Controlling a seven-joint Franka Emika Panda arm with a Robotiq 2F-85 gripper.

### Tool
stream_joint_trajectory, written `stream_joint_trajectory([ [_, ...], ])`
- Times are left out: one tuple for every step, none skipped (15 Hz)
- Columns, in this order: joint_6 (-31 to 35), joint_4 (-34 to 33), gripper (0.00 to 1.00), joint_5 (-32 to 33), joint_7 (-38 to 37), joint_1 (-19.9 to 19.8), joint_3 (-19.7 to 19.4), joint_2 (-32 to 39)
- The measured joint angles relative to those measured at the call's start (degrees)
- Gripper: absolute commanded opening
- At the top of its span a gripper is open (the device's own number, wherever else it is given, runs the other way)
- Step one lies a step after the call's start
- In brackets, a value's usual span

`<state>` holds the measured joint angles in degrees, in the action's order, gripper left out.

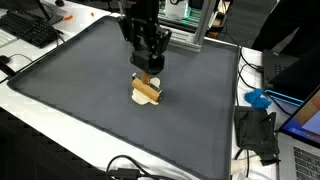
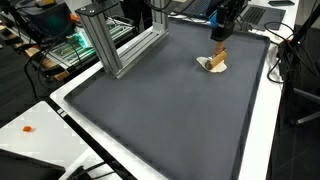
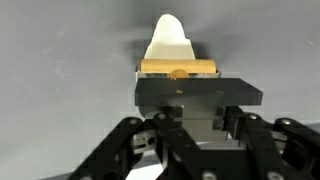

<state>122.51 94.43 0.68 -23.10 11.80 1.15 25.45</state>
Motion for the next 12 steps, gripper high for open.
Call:
stream_joint_trajectory([
  [-0.61,0.02,0.27,-0.11,0.00,0.00,0.12,-0.08],
  [-0.84,0.08,0.27,-0.13,0.00,0.00,0.20,-0.14],
  [-0.88,0.14,0.27,-0.13,0.00,0.00,0.24,-0.18],
  [-0.90,0.15,0.27,-0.13,0.00,0.00,0.25,-0.19],
  [-0.92,0.15,0.27,-0.13,0.00,-0.01,0.26,-0.19],
  [-0.96,0.16,0.27,-0.14,0.02,-0.01,0.27,-0.20],
  [-1.01,0.16,0.27,-0.14,0.10,-0.01,0.29,-0.21],
  [-1.05,0.16,0.27,-0.14,0.35,-0.01,0.30,-0.22],
  [-1.11,0.17,0.27,-0.16,0.71,-0.02,0.32,-0.23],
  [-1.22,0.17,0.27,-0.22,1.07,-0.05,0.34,-0.26],
  [-1.39,0.18,0.27,-0.33,1.53,-0.09,0.37,-0.30],
  [-1.70,0.20,0.27,-0.50,2.04,-0.16,0.42,-0.38],
])
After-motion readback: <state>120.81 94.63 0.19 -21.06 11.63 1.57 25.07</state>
